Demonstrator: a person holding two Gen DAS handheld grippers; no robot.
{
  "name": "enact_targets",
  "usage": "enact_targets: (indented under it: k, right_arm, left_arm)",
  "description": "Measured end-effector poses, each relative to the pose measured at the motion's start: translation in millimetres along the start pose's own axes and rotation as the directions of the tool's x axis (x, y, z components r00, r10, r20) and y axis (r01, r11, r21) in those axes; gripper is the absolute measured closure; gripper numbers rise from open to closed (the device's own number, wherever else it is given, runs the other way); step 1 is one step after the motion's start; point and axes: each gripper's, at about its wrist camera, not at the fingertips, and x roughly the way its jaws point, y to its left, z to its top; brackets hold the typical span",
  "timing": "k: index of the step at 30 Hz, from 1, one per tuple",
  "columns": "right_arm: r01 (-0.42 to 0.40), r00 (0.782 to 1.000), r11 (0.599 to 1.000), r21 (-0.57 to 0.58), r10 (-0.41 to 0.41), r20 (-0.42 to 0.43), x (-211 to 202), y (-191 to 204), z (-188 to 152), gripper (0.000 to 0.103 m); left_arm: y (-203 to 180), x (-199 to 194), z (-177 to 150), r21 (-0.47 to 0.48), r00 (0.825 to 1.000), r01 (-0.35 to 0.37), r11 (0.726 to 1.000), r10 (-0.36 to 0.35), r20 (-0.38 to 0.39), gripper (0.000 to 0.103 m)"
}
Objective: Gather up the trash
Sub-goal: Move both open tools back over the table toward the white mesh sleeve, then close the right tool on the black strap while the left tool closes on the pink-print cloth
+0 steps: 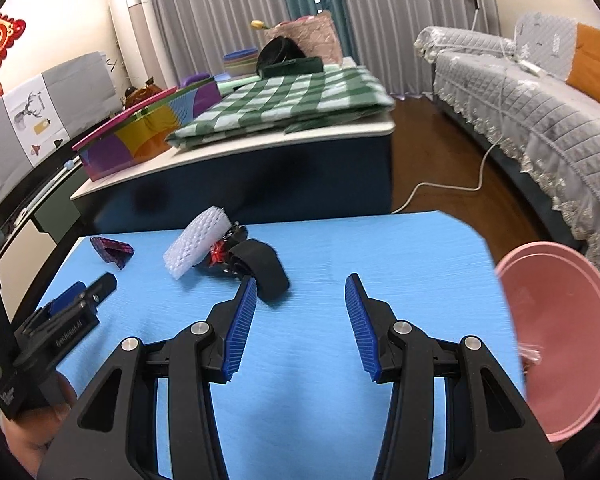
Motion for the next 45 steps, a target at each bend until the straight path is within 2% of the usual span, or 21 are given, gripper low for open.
enact_targets:
  k: [9,19,22,25,26,28,30,36,45]
  right_arm:
    - [-0.049,0.998,0.999,-0.019,0.048,-0.045,46.0,17.4,7.7,0.056]
    - [-0.061,0.994,0.997,-0.039,0.057,-0.088,78.7,29.6,9.9,0.056]
    - [-0.056,0.995,0.997,-0.043,0.052,-0.086,80.9,31.4,12.8,0.056]
    - [-0.062,0.994,0.997,-0.034,0.059,-0.09,82.6,30.9,13.9,0.056]
    - [-0.063,0.994,0.998,-0.031,0.06,-0.09,82.6,30.3,13.4,0.057]
    - [-0.06,0.994,0.998,-0.036,0.056,-0.092,82.2,30.4,12.5,0.061]
    - [-0.062,0.994,0.997,-0.038,0.058,-0.098,81.7,29.5,12.1,0.074]
    - [-0.066,0.994,0.997,-0.033,0.063,-0.093,68.8,25.3,12.7,0.093]
    - [-0.06,0.997,0.997,-0.044,0.058,-0.053,28.6,20.8,10.4,0.099]
  left_arm:
    - [30.9,35.5,23.9,-0.055,0.997,-0.079,0.995,0.079,-0.004,0.04]
    - [56.3,65.5,40.5,-0.135,0.994,-0.105,0.985,0.101,-0.032,0.04]
    - [61.3,71.7,45.1,-0.152,0.994,-0.103,0.983,0.097,-0.043,0.046]
    - [66.5,78.0,46.2,-0.166,0.994,-0.103,0.981,0.093,-0.065,0.065]
    - [67.5,79.7,45.7,-0.172,0.993,-0.1,0.98,0.089,-0.074,0.067]
    - [67.9,83.2,43.6,-0.178,0.994,-0.08,0.981,0.065,-0.089,0.084]
    - [66.5,83.1,42.0,-0.172,0.994,-0.078,0.982,0.063,-0.092,0.085]
    - [58.1,70.0,40.1,-0.144,0.996,-0.061,0.988,0.05,-0.08,0.09]
    - [35.2,33.2,29.3,-0.073,0.998,-0.016,0.997,0.012,-0.065,0.091]
